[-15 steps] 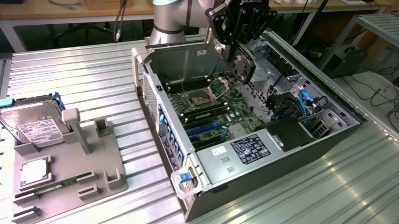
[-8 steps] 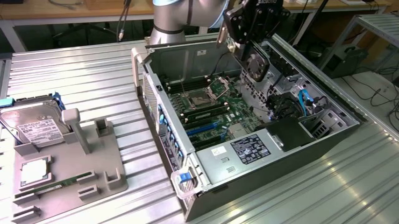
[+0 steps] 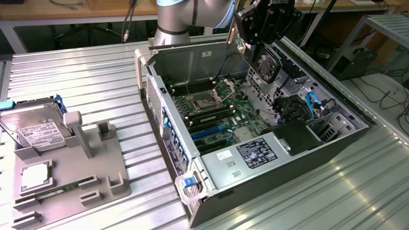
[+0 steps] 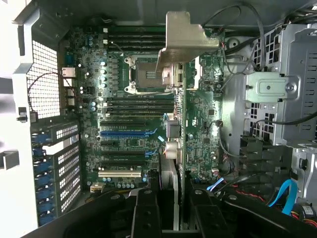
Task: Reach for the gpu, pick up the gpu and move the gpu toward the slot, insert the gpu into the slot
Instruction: 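Pick up the gpu and move the gpu toward the slot, then insert the gpu into the slot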
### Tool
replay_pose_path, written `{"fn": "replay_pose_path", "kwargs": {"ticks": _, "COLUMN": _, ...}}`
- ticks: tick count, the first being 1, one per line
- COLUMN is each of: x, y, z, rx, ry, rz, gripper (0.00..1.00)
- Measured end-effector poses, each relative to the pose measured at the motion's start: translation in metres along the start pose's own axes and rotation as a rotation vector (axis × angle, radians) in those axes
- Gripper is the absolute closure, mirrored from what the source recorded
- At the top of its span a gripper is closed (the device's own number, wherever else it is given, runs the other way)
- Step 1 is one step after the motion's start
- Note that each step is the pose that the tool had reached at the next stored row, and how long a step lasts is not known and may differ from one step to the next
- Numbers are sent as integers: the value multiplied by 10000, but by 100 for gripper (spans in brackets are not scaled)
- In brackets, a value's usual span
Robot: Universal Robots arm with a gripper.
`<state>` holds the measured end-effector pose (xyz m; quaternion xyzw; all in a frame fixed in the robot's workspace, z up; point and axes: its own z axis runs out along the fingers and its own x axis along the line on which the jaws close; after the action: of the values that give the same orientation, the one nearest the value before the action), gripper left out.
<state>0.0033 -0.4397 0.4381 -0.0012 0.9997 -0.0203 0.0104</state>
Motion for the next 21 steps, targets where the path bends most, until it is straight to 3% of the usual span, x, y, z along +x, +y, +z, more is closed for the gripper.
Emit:
{"fn": "replay_pose_path", "kwargs": {"ticks": 11, "x": 0, "y": 0, "z": 0, "rx": -1, "ry": -1, "rz": -28, "gripper": 73}}
{"fn": "replay_pose_path", "kwargs": {"ticks": 21, "x": 0, "y": -1, "z": 0, "rx": -22, "ry": -42, "rz": -1028, "gripper": 73}}
